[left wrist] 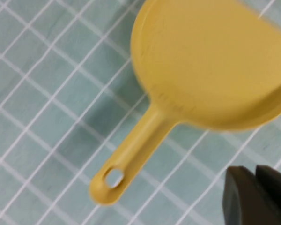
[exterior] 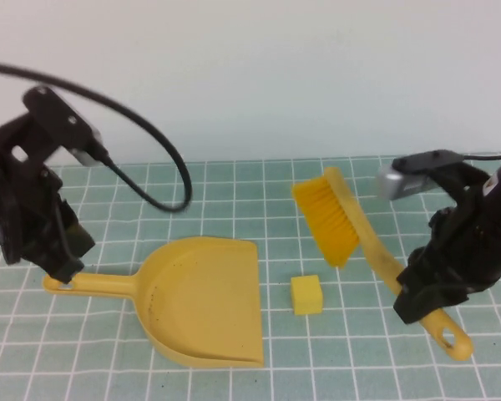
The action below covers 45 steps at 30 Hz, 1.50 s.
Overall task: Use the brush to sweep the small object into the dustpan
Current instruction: Pick up the dustpan from the table
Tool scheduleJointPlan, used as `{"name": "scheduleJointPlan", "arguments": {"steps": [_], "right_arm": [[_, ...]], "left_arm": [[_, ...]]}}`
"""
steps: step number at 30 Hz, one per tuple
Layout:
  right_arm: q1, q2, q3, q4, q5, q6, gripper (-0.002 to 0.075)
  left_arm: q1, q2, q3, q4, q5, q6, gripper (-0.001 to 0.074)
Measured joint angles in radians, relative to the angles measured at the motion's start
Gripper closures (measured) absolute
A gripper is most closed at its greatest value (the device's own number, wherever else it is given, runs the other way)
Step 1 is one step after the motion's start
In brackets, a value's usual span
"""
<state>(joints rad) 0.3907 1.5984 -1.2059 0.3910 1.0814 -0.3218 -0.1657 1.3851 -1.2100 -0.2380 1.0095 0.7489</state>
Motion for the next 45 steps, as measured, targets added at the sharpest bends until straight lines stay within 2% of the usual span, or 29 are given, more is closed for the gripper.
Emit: {"name": "scheduleJointPlan", "arguments": {"steps": [2,6,8,14,17,23,31,33,36,39,42,45], "right_arm": [[0.036,0.000,0.000,-0.057,0.000,0.041,0.0552],[0.094,0.000,0.000,-0.146,-0.004,0.113,0.0552],[0.103,0.000,0.000,-0.157,-0.005,0.127,0.0552],[0.104,0.000,0.000,-0.175,-0.005,0.156,0.0552],[0.104,0.000,0.000,-0.180,-0.005,0.170,0.0552],[0.104,0.000,0.000,-0.205,0.007,0.195,0.0552],[0.104,0.000,0.000,-0.207,0.011,0.217,0.0552],[0.104,0.000,0.000,-0.217,0.011,0.235,0.0552],[0.104,0.000,0.000,-0.243,0.011,0.270,0.0552],[0.104,0.000,0.000,-0.267,0.011,0.299,0.0552],[0.104,0.000,0.000,-0.286,0.007,0.338,0.0552],[0.104,0.000,0.000,-0.294,0.008,0.362,0.0552]], "left_arm": [[-0.015,0.030,0.000,0.069,-0.003,-0.027,0.0522],[-0.039,0.109,0.000,0.169,-0.064,-0.111,0.0214],[-0.057,0.144,0.000,0.217,-0.096,-0.132,0.0137],[-0.135,0.261,0.000,0.305,-0.113,-0.114,0.0127],[-0.170,0.316,0.000,0.432,-0.113,-0.110,0.0129],[-0.172,0.377,0.000,0.510,-0.181,-0.126,0.0129],[-0.172,0.453,0.000,0.495,-0.209,-0.113,0.0130],[-0.172,0.471,0.000,0.495,-0.209,-0.113,0.0162],[-0.172,0.490,0.000,0.490,-0.204,-0.056,0.0275],[-0.172,0.490,0.000,0.485,-0.202,-0.027,0.0465],[-0.172,0.490,-0.002,0.487,-0.171,-0.027,0.0710],[-0.176,0.484,-0.002,0.490,-0.140,-0.007,0.0735]]}}
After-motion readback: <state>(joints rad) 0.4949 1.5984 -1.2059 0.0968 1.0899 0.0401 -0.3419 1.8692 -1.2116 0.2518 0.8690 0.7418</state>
